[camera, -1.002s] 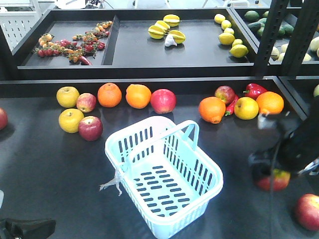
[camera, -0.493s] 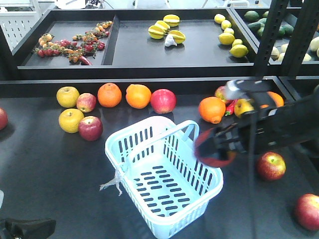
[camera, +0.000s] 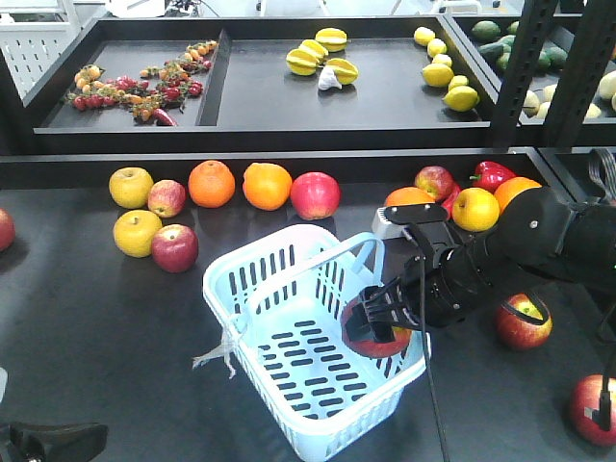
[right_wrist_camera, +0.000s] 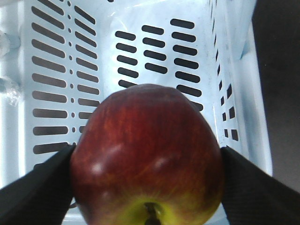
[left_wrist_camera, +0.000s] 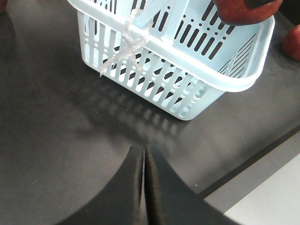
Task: Pick three apples into basket with both arms
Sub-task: 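Open the right gripper to drop the apple into the basket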
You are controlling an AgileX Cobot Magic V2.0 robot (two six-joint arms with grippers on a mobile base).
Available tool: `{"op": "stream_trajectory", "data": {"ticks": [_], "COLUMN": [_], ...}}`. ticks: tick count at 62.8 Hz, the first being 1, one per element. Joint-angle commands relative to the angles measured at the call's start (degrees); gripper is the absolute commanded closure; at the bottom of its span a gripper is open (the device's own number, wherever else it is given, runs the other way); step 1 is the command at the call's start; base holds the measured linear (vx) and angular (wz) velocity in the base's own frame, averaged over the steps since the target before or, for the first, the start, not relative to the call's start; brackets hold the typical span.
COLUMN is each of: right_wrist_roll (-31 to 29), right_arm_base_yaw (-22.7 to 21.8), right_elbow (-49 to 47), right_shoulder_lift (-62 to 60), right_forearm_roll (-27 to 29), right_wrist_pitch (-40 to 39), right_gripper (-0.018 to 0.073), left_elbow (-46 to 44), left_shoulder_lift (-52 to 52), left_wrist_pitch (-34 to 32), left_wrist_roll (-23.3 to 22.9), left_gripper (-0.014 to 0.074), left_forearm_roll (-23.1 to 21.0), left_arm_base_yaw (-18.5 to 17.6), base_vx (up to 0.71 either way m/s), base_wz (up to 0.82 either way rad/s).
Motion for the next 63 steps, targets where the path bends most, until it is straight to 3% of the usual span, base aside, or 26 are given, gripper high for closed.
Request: {"op": "stream_trajectory", "data": {"ticks": [1,9,14,21,32,44,57,63], "right_wrist_roll": [-0.92,-0.92,-0.79,-0.79,-0.79,-0.49,-0.33,2.0], "right_arm_base_yaw": [0.07,0.07,0.07,0.07,0.07,-0.04,-0.04,-0.04], "right_elbow": [-1.44,-1.44,-1.44,-1.44,-1.44,-1.51,-1.45,-1.45], "right_shoulder_lift": [-2.24,-2.24,-2.24,-2.24,-2.24,-3.82,-9.39,-12.16], "right_forearm_roll": [1.48,1.43,1.43,1.43,1.43,1.38,-1.73,-3.77], "right_wrist_pitch": [-1.62,-1.4,-1.29,-1.19,-0.72,1.95,4.75,6.63], "right_gripper": [0.0155,-0.0027,-0.0094,-0.0116,-0.0071,0.013,0.0578,0.0569], "left_elbow": [-1.32,-1.32,-1.32,-1.32,-1.32,-1.32,-1.32,-1.32], "left_shoulder_lift": [-0.24,-0.24,-0.24,-0.24,-0.24,-0.24,-0.24,-0.24], "left_wrist_pitch": [-2.03,-2.03,-2.03,-2.03,-2.03,-2.03,-2.03,-2.03], "left_wrist_roll": [-0.1,-0.1,-0.1,-0.1,-0.1,-0.1,-0.1,-0.1], "left_gripper": [0.0604,0.0604,0.0604,0.0604,0.0604,0.0604,0.0604,0.0604], "left_forearm_roll": [-1.67,-1.67,-1.67,-1.67,-1.67,-1.67,-1.67,-1.67], "left_arm_base_yaw": [-0.08,-0.08,-0.08,-0.08,-0.08,-0.08,-0.08,-0.08], "base_vx": [0.0,0.0,0.0,0.0,0.0,0.0,0.0,0.0], "base_wz": [0.0,0.0,0.0,0.0,0.0,0.0,0.0,0.0]}}
